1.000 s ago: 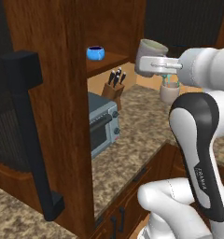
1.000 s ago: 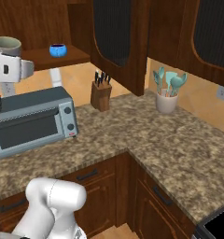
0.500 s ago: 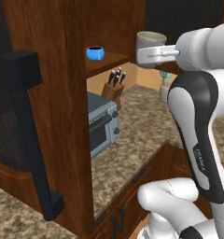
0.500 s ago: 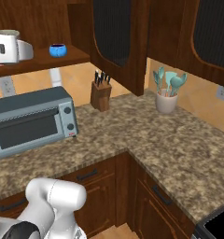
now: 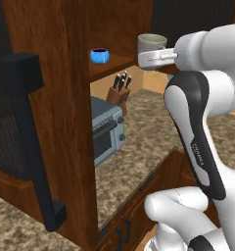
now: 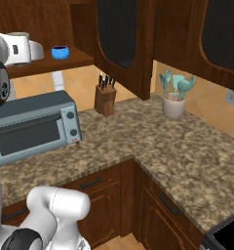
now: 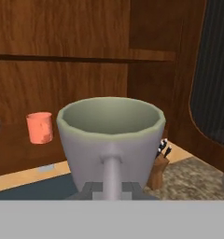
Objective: Gather all objects into one cabinet and sort the glasses and bowls to opposite sides.
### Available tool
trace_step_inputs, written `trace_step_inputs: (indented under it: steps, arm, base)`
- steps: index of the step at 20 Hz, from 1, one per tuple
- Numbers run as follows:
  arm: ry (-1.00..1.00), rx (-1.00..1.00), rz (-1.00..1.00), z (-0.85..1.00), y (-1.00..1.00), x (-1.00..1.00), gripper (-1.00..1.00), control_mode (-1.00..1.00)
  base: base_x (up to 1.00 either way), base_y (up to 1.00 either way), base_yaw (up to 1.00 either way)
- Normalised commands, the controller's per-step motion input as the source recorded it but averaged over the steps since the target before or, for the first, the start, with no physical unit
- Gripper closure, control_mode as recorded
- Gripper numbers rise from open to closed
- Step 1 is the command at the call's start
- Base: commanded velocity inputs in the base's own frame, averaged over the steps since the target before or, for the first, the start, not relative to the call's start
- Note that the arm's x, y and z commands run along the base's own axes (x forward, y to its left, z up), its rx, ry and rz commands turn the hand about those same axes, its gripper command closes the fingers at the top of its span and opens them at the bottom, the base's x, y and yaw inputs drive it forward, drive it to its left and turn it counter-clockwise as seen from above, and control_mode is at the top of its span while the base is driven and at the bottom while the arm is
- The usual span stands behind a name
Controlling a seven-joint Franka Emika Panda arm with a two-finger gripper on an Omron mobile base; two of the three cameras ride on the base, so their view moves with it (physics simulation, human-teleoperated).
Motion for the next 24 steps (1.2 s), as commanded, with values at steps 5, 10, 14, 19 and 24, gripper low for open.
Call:
trace_step_inputs:
  steps: [5, 10, 14, 19, 24]
  arm:
    - [0.0, -0.07, 0.01, -0.39, 0.01, 0.42, 1.0, -1.0]
    - [0.0, -0.01, 0.01, -0.02, 0.17, 0.51, 1.0, -1.0]
    - [0.0, 0.0, 0.01, 0.0, 0.25, 0.55, 1.0, -1.0]
    - [0.0, 0.0, 0.0, 0.0, 0.22, 0.41, 1.0, -1.0]
    - [0.03, 0.0, 0.0, 0.0, 0.25, 0.26, 1.0, -1.0]
  base:
    - [0.0, 0.0, 0.0]
    - [0.0, 0.0, 0.0]
    - [0.0, 0.0, 0.0]
    - [0.0, 0.0, 0.0]
    - [0.0, 0.0, 0.0]
